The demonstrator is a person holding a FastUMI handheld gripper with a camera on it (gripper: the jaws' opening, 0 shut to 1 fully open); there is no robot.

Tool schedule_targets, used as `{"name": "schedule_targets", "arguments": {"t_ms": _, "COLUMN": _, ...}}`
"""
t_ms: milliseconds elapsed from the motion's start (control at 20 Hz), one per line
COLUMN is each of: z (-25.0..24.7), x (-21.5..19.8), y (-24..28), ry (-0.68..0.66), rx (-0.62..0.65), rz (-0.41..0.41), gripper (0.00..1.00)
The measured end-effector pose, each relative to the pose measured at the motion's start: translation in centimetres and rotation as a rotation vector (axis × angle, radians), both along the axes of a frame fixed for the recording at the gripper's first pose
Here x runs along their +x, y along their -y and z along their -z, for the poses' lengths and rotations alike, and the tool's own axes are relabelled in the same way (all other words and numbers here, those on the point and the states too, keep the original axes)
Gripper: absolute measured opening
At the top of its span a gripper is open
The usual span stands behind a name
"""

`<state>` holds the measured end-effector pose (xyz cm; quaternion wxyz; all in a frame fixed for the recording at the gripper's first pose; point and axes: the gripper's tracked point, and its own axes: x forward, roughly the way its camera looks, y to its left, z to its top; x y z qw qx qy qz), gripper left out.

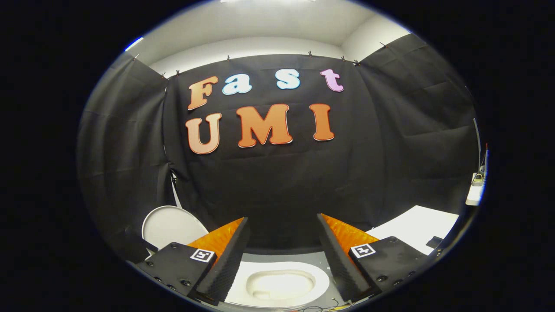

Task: Open the toilet lid.

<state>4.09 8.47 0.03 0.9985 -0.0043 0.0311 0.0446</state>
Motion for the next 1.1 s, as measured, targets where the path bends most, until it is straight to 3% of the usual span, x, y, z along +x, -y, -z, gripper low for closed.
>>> {"name": "schedule_targets", "arguments": {"t_ms": 600, "z": 0.9, "x": -1.4, "y": 5.4, "ry": -0.018, "rx": 0.029, "rz": 0.065, "gripper": 0.98}}
{"name": "schedule_targets", "arguments": {"t_ms": 1100, "z": 1.1, "x": -1.3, "y": 2.6, "ry": -0.018, "rx": -0.008, "rz": 0.028, "gripper": 0.98}}
